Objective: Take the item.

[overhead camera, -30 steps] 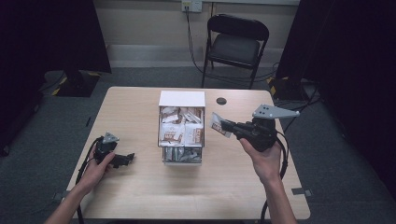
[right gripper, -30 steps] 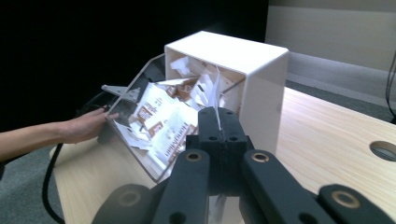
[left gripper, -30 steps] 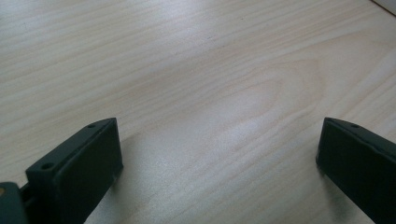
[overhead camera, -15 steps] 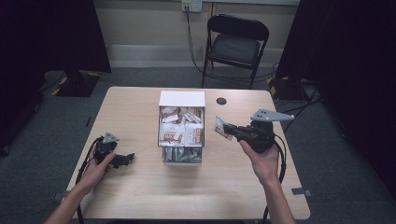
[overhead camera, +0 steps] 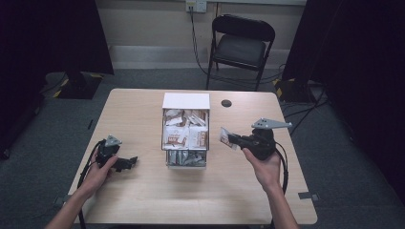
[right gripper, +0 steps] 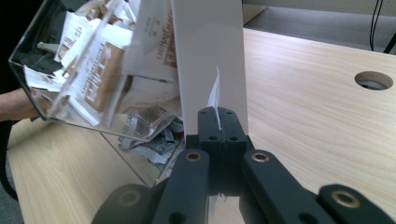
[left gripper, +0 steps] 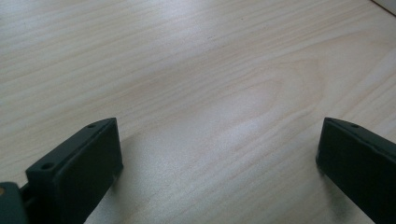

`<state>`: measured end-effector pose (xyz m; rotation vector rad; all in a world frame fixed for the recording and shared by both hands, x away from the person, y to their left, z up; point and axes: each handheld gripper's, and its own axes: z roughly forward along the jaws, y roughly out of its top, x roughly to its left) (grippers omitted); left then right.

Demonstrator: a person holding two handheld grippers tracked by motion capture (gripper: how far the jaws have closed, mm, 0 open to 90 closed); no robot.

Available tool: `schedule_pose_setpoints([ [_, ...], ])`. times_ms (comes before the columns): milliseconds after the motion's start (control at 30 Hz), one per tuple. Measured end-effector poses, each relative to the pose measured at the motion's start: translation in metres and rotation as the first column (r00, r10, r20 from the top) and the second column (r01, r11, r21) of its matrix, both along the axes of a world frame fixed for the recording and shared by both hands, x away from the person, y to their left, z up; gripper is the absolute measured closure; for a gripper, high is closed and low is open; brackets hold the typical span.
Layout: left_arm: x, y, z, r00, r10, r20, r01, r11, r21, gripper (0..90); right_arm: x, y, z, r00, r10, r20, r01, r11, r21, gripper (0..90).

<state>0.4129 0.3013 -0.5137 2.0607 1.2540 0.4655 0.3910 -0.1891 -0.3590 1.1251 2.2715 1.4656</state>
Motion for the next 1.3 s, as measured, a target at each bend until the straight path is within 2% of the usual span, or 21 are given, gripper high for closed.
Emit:
schedule_pose_setpoints([
  [367,0.0,0.0,0.0,1.0,0.0,0.0,0.0,1.0,0.0,0.0,0.006,0.002,-0.018,0.9996,0.003,-0.028,-0.004,1.0,-0.014,90.0],
  [500,0.0,0.0,0.0,1.0,0.0,0.0,0.0,1.0,0.0,0.0,0.01,0.003,-0.031,0.9981,-0.001,-0.061,-0.001,1.0,-0.023,90.0],
  [600,0.0,0.0,0.0,1.0,0.0,0.0,0.0,1.0,0.0,0.0,0.013,0.004,-0.034,0.9978,0.013,-0.065,-0.014,1.0,-0.015,90.0],
  [867,0.0,0.0,0.0,1.0,0.0,0.001,0.0,1.0,0.0,0.0,0.016,0.01,-0.043,0.996,0.018,-0.087,-0.021,0.999,-0.031,90.0],
  [967,0.0,0.0,0.0,1.0,0.0,0.0,0.0,1.0,0.0,0.0,0.018,0.009,-0.05,0.9937,0.006,-0.112,-0.012,0.999,-0.048,90.0],
  [1067,0.0,0.0,0.0,1.0,0.0,0.0,0.0,1.0,0.0,0.0,0.019,0.008,-0.053,0.9922,0.0,-0.125,-0.006,0.999,-0.043,90.0],
  [1300,0.0,0.0,0.0,1.0,0.0,0.0,0.0,1.0,0.0,0.0,0.024,0.011,-0.064,0.9897,-0.01,-0.143,0.001,0.998,-0.069,90.0],
])
